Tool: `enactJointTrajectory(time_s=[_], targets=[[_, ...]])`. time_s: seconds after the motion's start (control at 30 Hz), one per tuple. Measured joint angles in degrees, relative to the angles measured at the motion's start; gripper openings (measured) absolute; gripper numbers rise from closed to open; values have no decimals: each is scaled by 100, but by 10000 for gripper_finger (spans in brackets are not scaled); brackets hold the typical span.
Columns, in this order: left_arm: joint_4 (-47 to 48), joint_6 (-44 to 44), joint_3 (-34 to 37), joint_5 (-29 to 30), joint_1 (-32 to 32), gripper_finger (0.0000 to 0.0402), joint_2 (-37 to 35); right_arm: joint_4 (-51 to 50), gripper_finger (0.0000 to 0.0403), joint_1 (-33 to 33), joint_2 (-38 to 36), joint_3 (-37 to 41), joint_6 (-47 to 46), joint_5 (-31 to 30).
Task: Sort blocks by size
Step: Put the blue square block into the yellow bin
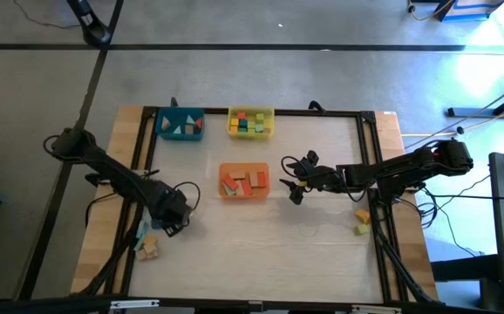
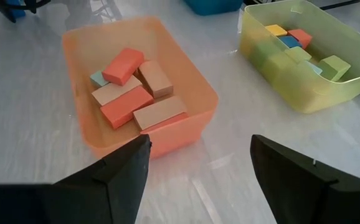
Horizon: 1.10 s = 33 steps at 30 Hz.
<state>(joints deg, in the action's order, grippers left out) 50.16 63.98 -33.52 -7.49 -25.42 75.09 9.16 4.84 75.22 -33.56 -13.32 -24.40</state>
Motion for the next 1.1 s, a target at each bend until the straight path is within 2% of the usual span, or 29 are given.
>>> enactJointTrajectory(time_s=[0.33, 0.73, 0.9, 1.1], targets=[[862, -914, -708, 339, 81, 186, -9, -25, 276, 0, 0, 0, 9, 0], [877, -1144, -612, 137, -308, 187, -9, -26, 276, 0, -1, 0, 11, 2], [880, -1069, -612, 85, -309, 213, -9, -21, 276, 0, -2, 0, 11, 2], [994, -1058, -612, -385, -337, 242, -9, -24, 276, 0, 0, -1, 12, 2]])
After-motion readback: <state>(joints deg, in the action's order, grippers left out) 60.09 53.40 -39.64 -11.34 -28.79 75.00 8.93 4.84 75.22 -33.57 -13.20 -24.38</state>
